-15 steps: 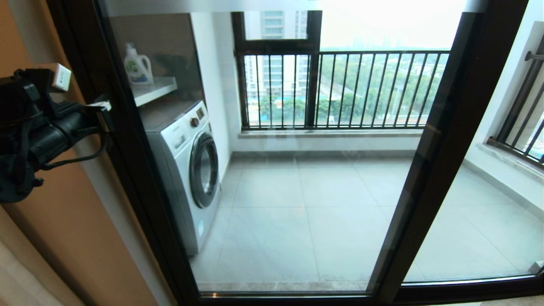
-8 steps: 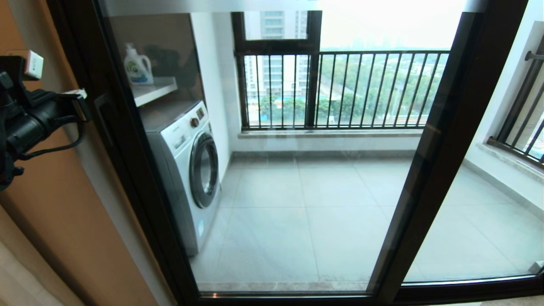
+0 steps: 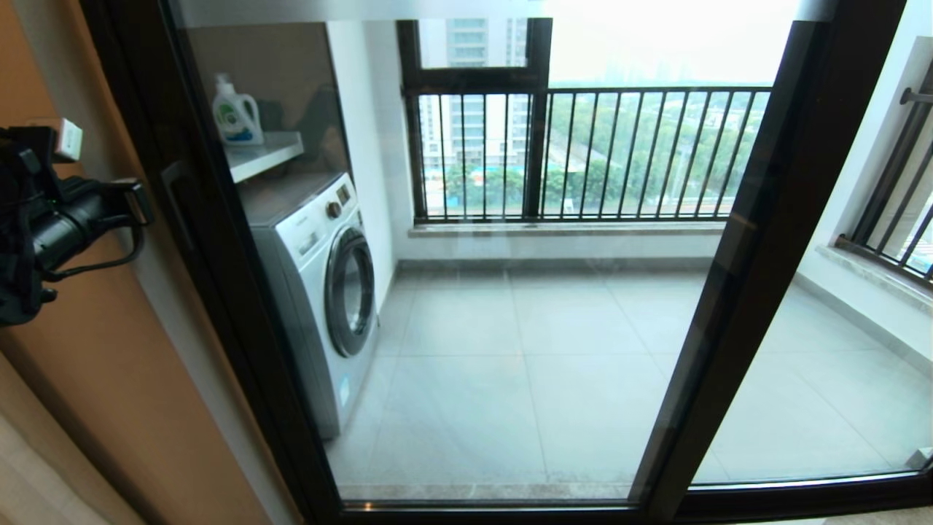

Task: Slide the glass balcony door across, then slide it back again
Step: Open the slid door

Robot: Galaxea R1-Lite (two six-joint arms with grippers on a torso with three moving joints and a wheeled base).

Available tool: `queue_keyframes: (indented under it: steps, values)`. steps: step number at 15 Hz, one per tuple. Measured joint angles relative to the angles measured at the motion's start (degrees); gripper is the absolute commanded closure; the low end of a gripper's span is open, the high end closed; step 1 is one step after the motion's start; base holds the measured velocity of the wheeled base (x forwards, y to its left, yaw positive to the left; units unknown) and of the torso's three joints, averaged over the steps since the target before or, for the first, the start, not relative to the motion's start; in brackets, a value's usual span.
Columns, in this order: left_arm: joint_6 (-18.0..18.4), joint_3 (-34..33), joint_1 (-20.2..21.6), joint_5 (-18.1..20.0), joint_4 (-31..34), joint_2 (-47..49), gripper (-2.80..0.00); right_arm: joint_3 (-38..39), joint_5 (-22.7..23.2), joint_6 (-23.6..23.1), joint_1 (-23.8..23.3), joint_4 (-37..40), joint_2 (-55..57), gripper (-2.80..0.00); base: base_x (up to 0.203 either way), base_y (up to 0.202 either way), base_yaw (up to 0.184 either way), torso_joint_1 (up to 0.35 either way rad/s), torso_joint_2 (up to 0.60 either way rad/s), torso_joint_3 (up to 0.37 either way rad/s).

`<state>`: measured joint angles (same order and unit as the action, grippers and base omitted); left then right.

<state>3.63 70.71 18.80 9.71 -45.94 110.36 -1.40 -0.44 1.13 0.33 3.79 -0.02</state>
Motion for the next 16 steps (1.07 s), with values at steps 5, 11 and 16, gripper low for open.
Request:
queue_keyframes:
  steps: [5,11,16]
  values:
    - [-0.06,2.48,-0.24,-0.26,0.0,3.48,0.0,0.0,0.0,0.02,0.0,0.0,0.0,0.0,0.0,0.0,0.0,0.0,0.0,0.0]
    - [-0.16,2.37,-3.88,-0.97,-0.01,3.92,0.0,0.0,0.0,0.01,0.0,0.0,0.0,0.0,0.0,0.0,0.0,0.0,0.0,0.0]
    - [-0.13,2.38,-7.38,-2.89,0.11,3.85,0.0,0.0,0.0,0.02,0.0,0.0,0.0,0.0,0.0,0.0,0.0,0.0,0.0,0.0]
